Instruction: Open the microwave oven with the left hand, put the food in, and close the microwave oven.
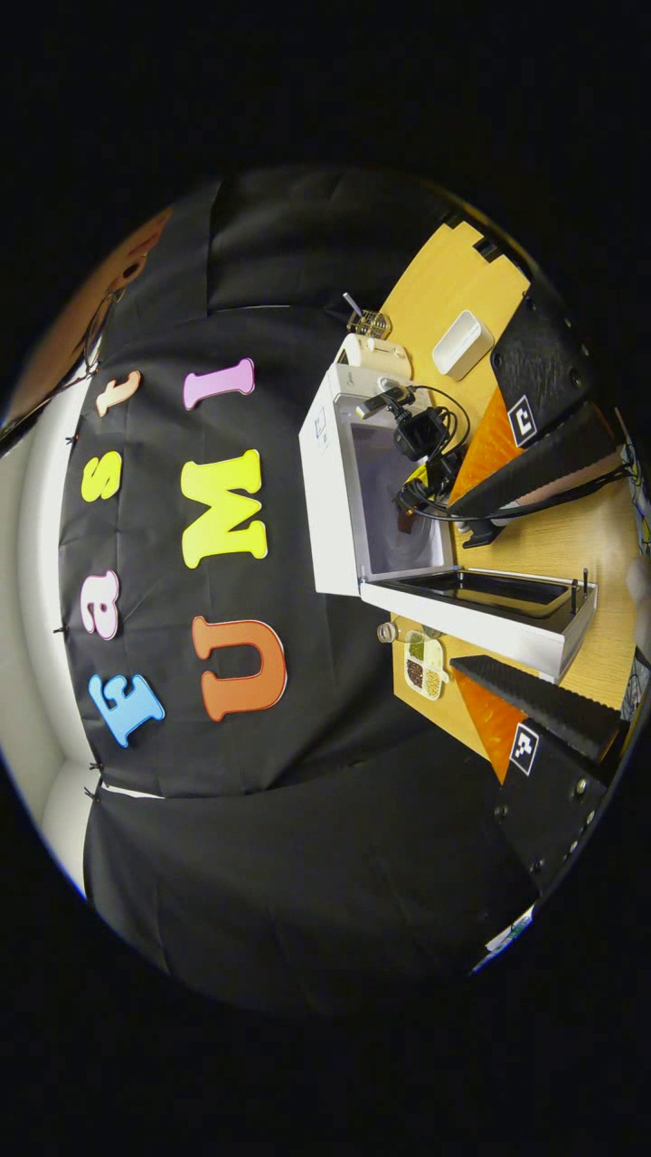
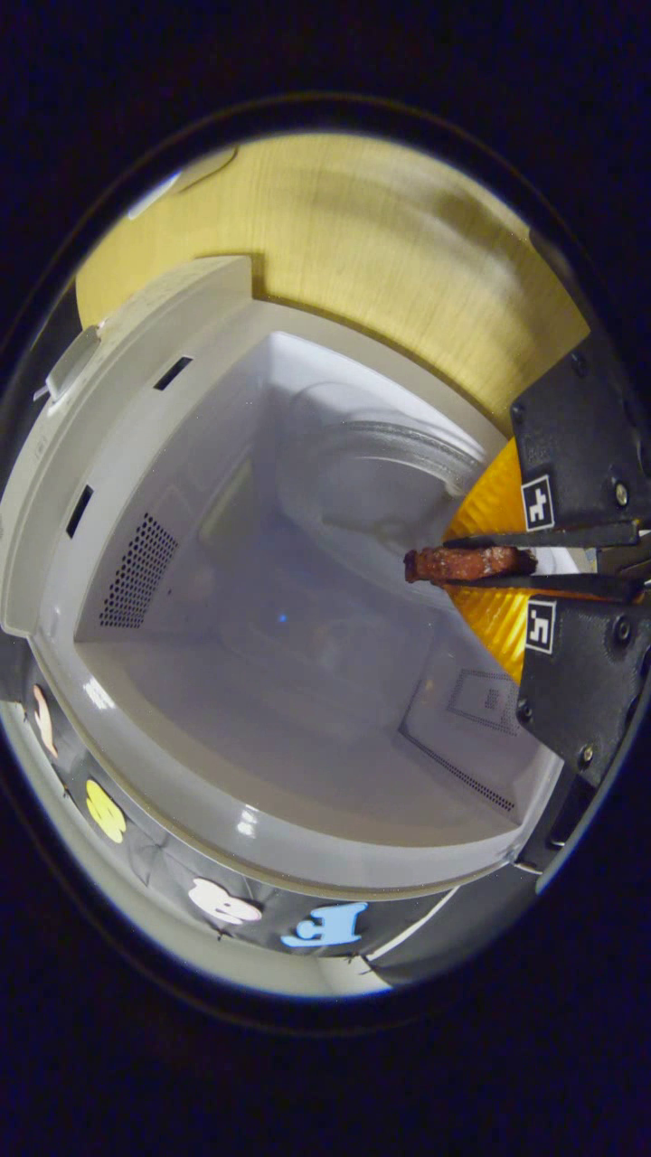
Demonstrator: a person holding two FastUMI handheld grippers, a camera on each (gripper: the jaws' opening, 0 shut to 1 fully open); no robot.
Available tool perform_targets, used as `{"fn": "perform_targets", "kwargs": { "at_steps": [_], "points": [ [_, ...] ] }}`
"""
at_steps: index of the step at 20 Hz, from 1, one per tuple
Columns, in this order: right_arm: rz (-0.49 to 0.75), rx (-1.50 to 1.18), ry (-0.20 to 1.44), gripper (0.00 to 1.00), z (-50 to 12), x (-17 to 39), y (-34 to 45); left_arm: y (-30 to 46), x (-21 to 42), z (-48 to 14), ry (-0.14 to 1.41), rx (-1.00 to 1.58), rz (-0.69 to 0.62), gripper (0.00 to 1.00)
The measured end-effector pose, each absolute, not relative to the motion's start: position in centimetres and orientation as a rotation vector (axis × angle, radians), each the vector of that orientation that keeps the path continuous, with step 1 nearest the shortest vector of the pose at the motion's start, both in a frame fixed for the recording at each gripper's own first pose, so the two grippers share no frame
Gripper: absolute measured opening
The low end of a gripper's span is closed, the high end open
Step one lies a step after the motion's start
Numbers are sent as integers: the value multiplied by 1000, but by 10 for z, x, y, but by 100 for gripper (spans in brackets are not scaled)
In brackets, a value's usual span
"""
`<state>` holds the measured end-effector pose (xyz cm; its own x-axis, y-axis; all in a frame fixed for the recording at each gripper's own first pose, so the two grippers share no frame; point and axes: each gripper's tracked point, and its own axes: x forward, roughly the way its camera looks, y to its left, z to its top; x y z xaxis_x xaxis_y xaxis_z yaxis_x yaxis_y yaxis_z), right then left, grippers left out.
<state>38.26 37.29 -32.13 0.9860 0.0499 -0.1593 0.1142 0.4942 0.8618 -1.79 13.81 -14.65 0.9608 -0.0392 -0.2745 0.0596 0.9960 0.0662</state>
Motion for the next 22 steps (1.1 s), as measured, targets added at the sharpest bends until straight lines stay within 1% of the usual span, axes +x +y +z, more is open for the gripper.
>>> {"fn": "perform_targets", "kwargs": {
  "at_steps": [1, 2, 3, 7, 8, 12, 13, 14, 15, 16, 18, 20, 21, 22],
  "points": [
    [-38, 1034, 167, 16, -322, 384, 373, 139, -18, -146, 276, 82, -50, 95],
    [-37, 1024, 165, 7, -322, 384, 373, 140, -17, -145, 275, 89, -47, 95],
    [-32, 1004, 163, 17, -322, 385, 372, 141, -18, -144, 271, 95, -47, 95],
    [-52, 849, 156, 25, -321, 386, 362, 142, -14, -146, 280, 93, -47, 95],
    [-54, 801, 154, 30, -322, 388, 359, 141, -13, -146, 283, 94, -48, 95],
    [-59, 592, 155, 42, -320, 383, 345, 133, -11, -143, 272, 111, -56, 95],
    [-58, 534, 152, 44, -320, 382, 341, 131, -9, -142, 270, 114, -60, 95],
    [-63, 488, 149, 43, -319, 380, 338, 128, -8, -141, 267, 114, -66, 95],
    [-59, 474, 146, 48, -318, 379, 336, 126, -8, -141, 269, 114, -68, 95],
    [-53, 466, 140, 67, -315, 379, 334, 124, -8, -139, 264, 111, -71, 95],
    [-49, 446, 138, 71, -305, 373, 326, 122, -7, -137, 257, 110, -72, 95],
    [-27, 416, 136, 74, -294, 360, 321, 123, -6, -133, 243, 110, -67, 95],
    [-13, 407, 143, 74, -288, 350, 318, 126, -6, -132, 238, 105, -63, 95],
    [-2, 384, 151, 65, -282, 339, 313, 127, -6, -128, 230, 101, -59, 95]
  ]
}}
